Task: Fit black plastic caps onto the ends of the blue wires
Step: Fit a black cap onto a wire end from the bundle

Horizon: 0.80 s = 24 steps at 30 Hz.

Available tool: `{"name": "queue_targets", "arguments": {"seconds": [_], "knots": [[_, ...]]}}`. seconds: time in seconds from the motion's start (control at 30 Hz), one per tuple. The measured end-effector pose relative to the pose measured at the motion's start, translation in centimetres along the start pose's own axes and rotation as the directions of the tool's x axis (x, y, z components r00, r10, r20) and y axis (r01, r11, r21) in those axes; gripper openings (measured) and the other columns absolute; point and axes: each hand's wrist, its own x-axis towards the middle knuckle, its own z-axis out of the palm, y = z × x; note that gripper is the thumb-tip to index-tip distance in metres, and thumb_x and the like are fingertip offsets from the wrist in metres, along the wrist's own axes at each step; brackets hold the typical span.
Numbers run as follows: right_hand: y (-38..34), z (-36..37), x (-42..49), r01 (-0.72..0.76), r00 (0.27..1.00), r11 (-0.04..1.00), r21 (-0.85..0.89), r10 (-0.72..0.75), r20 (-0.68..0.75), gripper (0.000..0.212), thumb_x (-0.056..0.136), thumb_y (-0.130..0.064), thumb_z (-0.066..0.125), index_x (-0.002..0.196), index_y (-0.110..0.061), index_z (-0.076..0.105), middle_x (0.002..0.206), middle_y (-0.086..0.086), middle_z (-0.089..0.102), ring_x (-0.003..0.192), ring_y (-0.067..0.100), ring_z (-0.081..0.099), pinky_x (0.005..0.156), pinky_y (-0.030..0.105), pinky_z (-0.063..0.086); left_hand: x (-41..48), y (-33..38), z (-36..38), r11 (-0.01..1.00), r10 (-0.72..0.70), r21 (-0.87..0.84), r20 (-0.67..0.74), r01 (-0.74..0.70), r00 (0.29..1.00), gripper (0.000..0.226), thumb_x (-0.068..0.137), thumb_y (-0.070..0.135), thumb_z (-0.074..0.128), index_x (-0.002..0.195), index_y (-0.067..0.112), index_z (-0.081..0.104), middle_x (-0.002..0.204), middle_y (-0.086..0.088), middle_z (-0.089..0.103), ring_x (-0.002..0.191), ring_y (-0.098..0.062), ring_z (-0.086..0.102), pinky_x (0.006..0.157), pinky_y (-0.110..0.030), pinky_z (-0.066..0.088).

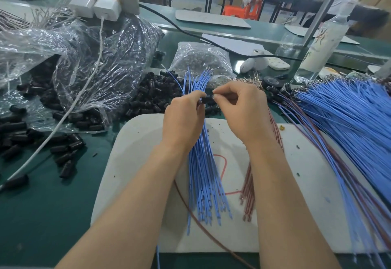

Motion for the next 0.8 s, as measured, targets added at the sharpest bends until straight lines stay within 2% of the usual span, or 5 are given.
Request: {"name": "queue_targets", "arguments": {"seconds": [0.1, 0.27, 0.47, 0.7, 0.8], "knots": [[1.0, -0.4, 0.4, -0.070, 0.998, 0.995, 0.069, 0.069, 0.012, 0.010, 0.084, -0.010, 0.068, 0.091, -0.014, 0.075, 0.079, -0.005, 0.070, 0.076, 0.007, 0.065, 0.079, 0.021, 0.052, 0.1, 0.0, -0.5, 0.993, 0.009, -0.122, 0.085, 0.002, 0.996, 0.024, 0.087, 0.015, 0.063, 0.111, 0.016, 0.067, 0.087, 0.001, 0.069, 0.084, -0.019, 0.067, 0.084, -0.038, 0.053], [2.2, -0.7, 0.4, -0.155, 0.984, 0.956, 0.251, 0.129, 0.120, 0.016, 0.084, -0.006, 0.069, 0.085, -0.022, 0.072, 0.075, -0.007, 0.069, 0.071, 0.002, 0.063, 0.073, 0.018, 0.052, 0.2, -0.4, -0.7, 0.987, 0.067, -0.152, 0.109, -0.050, 0.992, 0.013, 0.087, 0.013, 0.064, 0.098, 0.014, 0.071, 0.071, 0.008, 0.066, 0.071, -0.015, 0.067, 0.076, -0.036, 0.054], [2.8, -0.5, 0.4, -0.165, 0.978, 0.943, 0.288, 0.119, 0.171, 0.018, 0.083, -0.007, 0.070, 0.081, -0.025, 0.072, 0.073, -0.008, 0.070, 0.069, 0.002, 0.065, 0.071, 0.017, 0.054, 0.3, -0.8, -0.4, 0.987, 0.069, -0.149, 0.122, -0.050, 0.990, 0.015, 0.086, 0.014, 0.067, 0.100, 0.010, 0.071, 0.085, -0.001, 0.073, 0.079, -0.015, 0.068, 0.081, -0.036, 0.054], [2.9, 0.1, 0.1, -0.272, 0.955, 0.858, 0.436, 0.184, 0.232, 0.016, 0.086, -0.003, 0.066, 0.086, -0.019, 0.071, 0.077, 0.001, 0.071, 0.071, 0.004, 0.067, 0.070, 0.015, 0.053, 0.2, -0.6, -0.4, 0.986, 0.067, -0.157, 0.107, -0.049, 0.992, 0.014, 0.086, 0.013, 0.067, 0.098, 0.009, 0.071, 0.082, -0.002, 0.072, 0.076, -0.016, 0.067, 0.079, -0.037, 0.055], [2.6, 0.5, 0.1, -0.360, 0.932, 0.750, 0.555, 0.261, 0.252, 0.011, 0.089, -0.004, 0.062, 0.090, -0.012, 0.070, 0.080, 0.006, 0.071, 0.072, 0.007, 0.069, 0.069, 0.015, 0.053, 0.2, -0.5, -0.5, 0.987, 0.041, -0.160, 0.112, -0.023, 0.993, 0.013, 0.087, 0.013, 0.065, 0.099, 0.010, 0.071, 0.082, -0.002, 0.072, 0.077, -0.016, 0.067, 0.079, -0.036, 0.054]]}}
